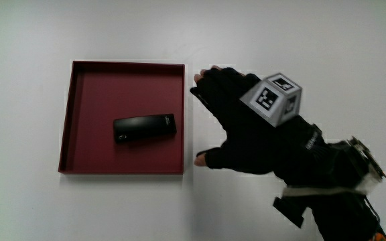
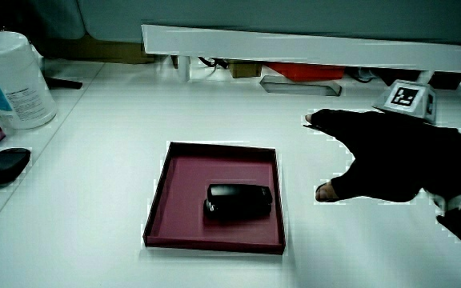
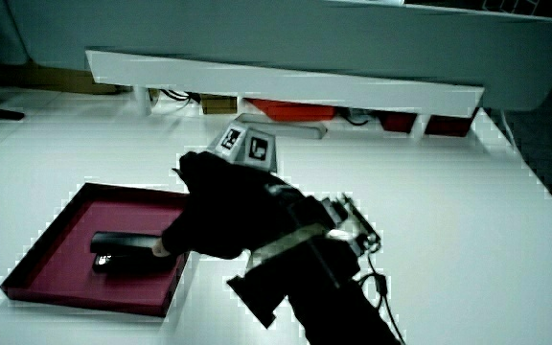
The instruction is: Pick stapper from plate
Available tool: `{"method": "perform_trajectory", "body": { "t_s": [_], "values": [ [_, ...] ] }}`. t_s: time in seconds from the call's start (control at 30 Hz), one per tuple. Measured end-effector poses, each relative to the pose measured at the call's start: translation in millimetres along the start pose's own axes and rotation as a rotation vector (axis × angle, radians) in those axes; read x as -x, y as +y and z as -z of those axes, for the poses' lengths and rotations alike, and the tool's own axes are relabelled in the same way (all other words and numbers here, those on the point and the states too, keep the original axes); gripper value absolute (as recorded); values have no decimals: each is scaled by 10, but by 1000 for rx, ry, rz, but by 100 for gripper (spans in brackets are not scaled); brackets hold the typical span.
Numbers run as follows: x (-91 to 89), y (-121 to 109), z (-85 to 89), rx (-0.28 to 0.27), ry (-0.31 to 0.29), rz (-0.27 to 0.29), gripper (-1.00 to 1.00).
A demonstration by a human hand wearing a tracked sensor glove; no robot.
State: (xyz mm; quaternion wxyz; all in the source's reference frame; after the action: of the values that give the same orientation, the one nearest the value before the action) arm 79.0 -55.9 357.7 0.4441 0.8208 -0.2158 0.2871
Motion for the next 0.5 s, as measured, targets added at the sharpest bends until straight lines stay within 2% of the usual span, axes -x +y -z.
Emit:
{"method": "perform_trajectory", "body": {
  "t_s": [0.03,0.07,0.1,0.27,0.3,0.4,0.47,0.5],
  "values": [
    [20,49,0,8,-5,11,0],
    [30,114,4,-2,-8,-28,0],
    [59,158,-2,7,-30,-14,0],
    [113,495,93,32,-33,-99,0],
    [127,558,114,27,-69,-132,0],
    [167,686,173,47,-86,-95,0],
    [183,770,198,-7,-159,-112,0],
    [159,838,219,10,-147,-103,0]
  ]
}}
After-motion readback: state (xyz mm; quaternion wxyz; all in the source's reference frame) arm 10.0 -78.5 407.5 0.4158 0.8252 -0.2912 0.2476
